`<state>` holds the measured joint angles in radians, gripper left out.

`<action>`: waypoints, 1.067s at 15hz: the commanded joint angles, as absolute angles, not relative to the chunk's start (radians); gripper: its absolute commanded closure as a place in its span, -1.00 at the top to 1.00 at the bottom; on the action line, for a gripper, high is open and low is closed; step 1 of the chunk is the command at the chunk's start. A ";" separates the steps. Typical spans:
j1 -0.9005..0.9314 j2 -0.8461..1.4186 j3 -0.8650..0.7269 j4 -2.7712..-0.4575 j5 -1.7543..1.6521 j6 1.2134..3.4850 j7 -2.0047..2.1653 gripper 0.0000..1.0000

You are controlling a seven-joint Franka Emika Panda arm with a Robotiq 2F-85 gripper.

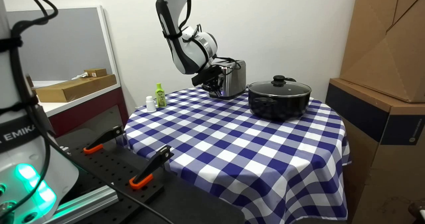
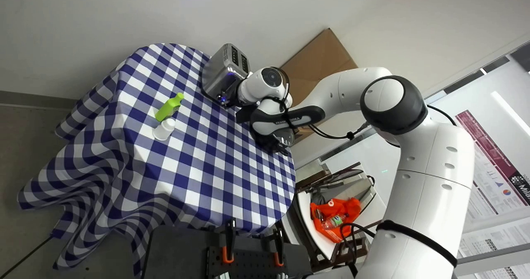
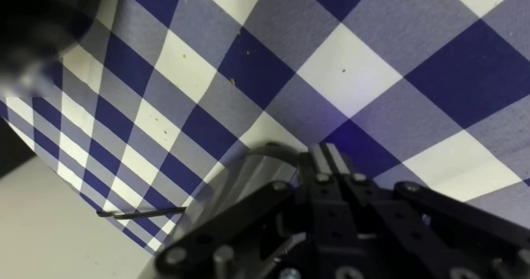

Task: Turn on the toaster

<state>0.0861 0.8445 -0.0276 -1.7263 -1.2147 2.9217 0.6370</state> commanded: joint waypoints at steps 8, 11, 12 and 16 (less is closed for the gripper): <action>0.045 0.927 0.011 -1.618 -1.201 2.936 0.514 -0.99; 0.044 0.934 0.020 -1.609 -1.201 2.936 0.500 -0.99; 0.044 0.937 0.023 -1.605 -1.201 2.936 0.499 -0.99; 0.044 0.948 0.026 -1.584 -1.204 2.937 0.497 -0.99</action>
<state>0.0576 0.9192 0.0132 -1.6291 -1.2122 2.9216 0.5299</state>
